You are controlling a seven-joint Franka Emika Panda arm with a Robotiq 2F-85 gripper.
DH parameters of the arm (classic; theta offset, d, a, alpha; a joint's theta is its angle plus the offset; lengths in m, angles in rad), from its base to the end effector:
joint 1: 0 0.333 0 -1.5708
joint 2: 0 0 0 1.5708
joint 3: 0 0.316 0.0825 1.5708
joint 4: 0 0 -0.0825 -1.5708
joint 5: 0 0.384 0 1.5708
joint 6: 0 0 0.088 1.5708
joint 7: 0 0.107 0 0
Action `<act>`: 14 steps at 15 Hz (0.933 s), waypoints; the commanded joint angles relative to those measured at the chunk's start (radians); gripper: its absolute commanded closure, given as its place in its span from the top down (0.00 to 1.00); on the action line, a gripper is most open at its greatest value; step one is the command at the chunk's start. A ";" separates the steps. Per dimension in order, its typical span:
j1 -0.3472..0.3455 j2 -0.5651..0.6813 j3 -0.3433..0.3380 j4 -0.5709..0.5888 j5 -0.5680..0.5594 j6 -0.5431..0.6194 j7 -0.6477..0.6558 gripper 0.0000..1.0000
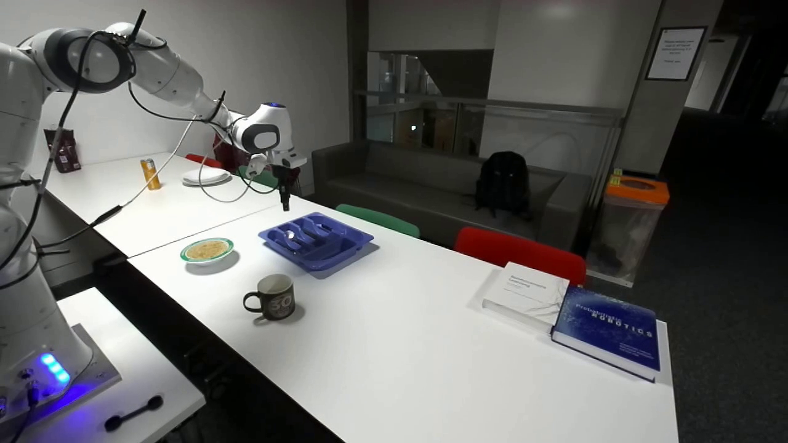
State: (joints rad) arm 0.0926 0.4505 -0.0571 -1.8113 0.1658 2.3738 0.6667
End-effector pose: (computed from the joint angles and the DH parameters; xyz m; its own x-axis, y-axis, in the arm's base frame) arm 0.6593 0.0283 0.3044 0.7393 -0.6731 0.0211 -0.6636 -0.7335 -0.1473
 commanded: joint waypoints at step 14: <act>0.043 0.357 -0.092 0.227 0.092 0.283 0.516 1.00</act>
State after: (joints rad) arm 0.1145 0.7756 -0.1268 -1.6462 0.2672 2.6711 1.0997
